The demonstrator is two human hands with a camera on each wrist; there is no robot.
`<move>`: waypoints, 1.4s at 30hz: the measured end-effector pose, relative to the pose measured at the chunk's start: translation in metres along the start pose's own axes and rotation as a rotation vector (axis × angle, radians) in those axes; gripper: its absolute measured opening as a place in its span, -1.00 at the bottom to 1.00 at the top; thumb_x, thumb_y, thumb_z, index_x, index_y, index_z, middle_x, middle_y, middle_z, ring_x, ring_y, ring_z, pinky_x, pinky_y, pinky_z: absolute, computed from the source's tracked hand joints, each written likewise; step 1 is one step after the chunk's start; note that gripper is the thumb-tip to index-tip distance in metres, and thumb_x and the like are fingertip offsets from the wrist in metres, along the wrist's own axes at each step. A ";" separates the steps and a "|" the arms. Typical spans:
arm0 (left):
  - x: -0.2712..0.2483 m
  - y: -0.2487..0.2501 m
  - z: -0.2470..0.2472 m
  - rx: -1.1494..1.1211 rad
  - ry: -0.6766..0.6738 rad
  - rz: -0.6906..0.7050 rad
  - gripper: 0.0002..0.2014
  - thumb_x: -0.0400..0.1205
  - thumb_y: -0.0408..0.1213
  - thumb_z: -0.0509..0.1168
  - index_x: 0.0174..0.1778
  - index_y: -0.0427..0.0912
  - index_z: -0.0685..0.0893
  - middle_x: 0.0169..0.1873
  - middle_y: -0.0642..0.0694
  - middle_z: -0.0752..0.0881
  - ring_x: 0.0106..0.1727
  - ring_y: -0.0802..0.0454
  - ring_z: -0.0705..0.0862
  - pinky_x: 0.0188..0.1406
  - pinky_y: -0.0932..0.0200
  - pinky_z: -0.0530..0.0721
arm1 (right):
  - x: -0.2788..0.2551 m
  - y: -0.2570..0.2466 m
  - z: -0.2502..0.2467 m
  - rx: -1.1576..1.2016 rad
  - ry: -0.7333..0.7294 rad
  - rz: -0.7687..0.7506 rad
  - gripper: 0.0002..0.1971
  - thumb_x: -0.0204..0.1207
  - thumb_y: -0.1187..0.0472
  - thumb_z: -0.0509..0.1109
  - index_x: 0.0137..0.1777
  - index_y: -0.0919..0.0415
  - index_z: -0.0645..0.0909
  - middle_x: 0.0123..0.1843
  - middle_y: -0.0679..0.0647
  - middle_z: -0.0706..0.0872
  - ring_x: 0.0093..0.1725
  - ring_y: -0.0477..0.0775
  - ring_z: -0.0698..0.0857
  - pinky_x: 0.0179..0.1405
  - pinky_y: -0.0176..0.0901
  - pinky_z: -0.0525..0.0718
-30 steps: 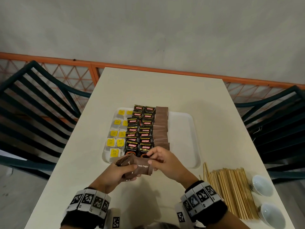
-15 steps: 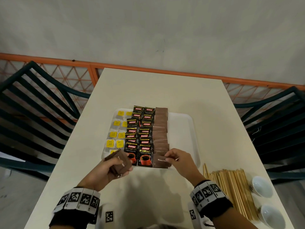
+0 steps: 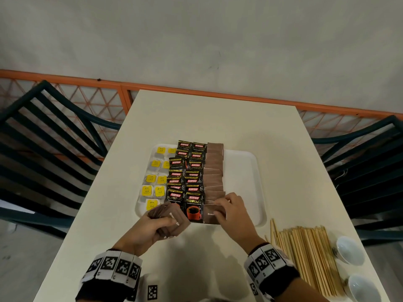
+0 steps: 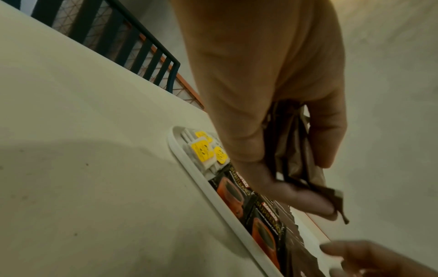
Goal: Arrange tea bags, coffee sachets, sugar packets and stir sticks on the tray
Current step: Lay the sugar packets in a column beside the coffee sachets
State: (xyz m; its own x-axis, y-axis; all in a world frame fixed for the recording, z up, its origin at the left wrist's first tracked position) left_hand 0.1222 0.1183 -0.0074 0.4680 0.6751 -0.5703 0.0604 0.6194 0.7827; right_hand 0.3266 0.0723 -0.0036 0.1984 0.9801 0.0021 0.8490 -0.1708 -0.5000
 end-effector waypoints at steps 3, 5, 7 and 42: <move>0.003 -0.003 0.003 0.005 0.018 -0.014 -0.73 0.49 -0.64 0.28 -0.06 -0.20 0.70 -0.24 -0.24 0.76 -0.17 -0.15 0.70 -0.20 0.02 0.66 | 0.002 -0.026 -0.003 0.241 -0.107 -0.003 -0.76 0.61 0.06 0.27 0.18 0.10 0.63 0.05 -0.05 0.58 0.05 -0.11 0.55 0.05 -0.39 0.48; 0.003 -0.002 0.008 0.008 0.012 -0.008 -0.75 0.49 -0.62 0.31 -0.07 -0.20 0.70 -0.27 -0.20 0.78 -0.17 -0.16 0.70 -0.17 0.01 0.64 | 0.002 -0.043 0.001 0.430 -0.280 0.022 -0.76 0.61 0.04 0.28 0.13 0.12 0.65 -0.08 -0.08 0.67 -0.10 -0.17 0.62 -0.10 -0.40 0.52; 0.003 -0.001 0.014 0.015 -0.016 -0.003 -0.76 0.50 -0.58 0.32 -0.02 -0.19 0.70 -0.27 -0.16 0.81 -0.18 -0.12 0.75 -0.16 0.02 0.65 | -0.001 -0.055 0.009 0.573 -0.431 0.057 -0.86 0.57 0.11 0.35 0.06 0.11 0.64 -0.19 -0.09 0.68 -0.24 -0.21 0.64 -0.25 -0.43 0.59; 0.011 -0.009 0.007 -0.173 0.012 -0.051 -0.75 0.59 -0.57 0.16 0.10 -0.29 0.63 -0.09 -0.26 0.77 -0.02 -0.11 0.72 -0.13 -0.01 0.76 | 0.027 0.047 -0.001 0.706 -0.040 0.462 -0.81 0.41 0.35 0.50 -0.15 0.05 0.61 -0.30 0.02 0.70 -0.30 -0.03 0.65 -0.19 -0.21 0.67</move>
State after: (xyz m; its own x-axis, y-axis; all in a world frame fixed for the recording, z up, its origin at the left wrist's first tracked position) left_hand 0.1333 0.1178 -0.0189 0.4572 0.6456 -0.6118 -0.0693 0.7116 0.6991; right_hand 0.3722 0.0902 -0.0258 0.4212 0.8325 -0.3599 0.1785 -0.4651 -0.8671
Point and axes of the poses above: each hand's wrist, its own x-axis towards the middle knuckle, its own z-axis out of the palm, y = z × x, the point moved 7 cm from there along x, towards the middle knuckle
